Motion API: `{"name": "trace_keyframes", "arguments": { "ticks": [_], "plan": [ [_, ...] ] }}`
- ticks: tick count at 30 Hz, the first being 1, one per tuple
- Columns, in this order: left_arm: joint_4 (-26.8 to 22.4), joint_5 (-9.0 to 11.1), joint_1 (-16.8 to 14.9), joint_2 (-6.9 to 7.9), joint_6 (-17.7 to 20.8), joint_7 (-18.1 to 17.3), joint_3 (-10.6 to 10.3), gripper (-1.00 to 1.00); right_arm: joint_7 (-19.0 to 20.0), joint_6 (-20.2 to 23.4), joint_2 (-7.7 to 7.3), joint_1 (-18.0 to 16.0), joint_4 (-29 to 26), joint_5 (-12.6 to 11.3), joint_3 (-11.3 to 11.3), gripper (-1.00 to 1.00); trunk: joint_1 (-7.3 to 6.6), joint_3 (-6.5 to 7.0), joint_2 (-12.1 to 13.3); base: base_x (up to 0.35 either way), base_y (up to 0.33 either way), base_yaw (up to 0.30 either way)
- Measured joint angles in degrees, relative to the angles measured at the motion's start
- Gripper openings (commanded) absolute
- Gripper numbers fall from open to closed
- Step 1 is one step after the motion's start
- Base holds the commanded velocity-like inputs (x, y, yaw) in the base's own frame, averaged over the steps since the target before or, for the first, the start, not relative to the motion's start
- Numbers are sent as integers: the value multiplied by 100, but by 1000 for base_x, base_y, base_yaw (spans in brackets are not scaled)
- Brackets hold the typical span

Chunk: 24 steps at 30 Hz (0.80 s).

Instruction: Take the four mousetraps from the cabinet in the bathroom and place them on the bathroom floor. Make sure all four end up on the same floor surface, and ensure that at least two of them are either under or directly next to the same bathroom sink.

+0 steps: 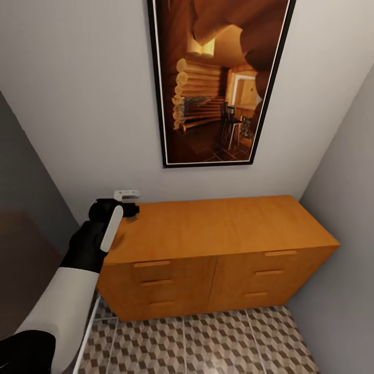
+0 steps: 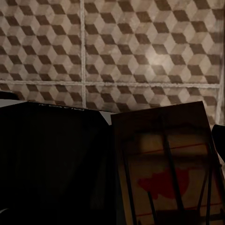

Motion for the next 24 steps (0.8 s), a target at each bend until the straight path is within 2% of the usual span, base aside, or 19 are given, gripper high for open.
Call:
{"name": "trace_keyframes", "arguments": {
  "ticks": [8,24],
  "plan": [
    [138,1,2,6,-3,0,7,100,3,1,2,0,-1,0,0,-100,2,0,1,166,-74,0],
    [347,0,8,8,-24,-8,16,100,-3,4,33,1,-4,0,3,-100,2,0,1,10,-4,0]
  ]
}}
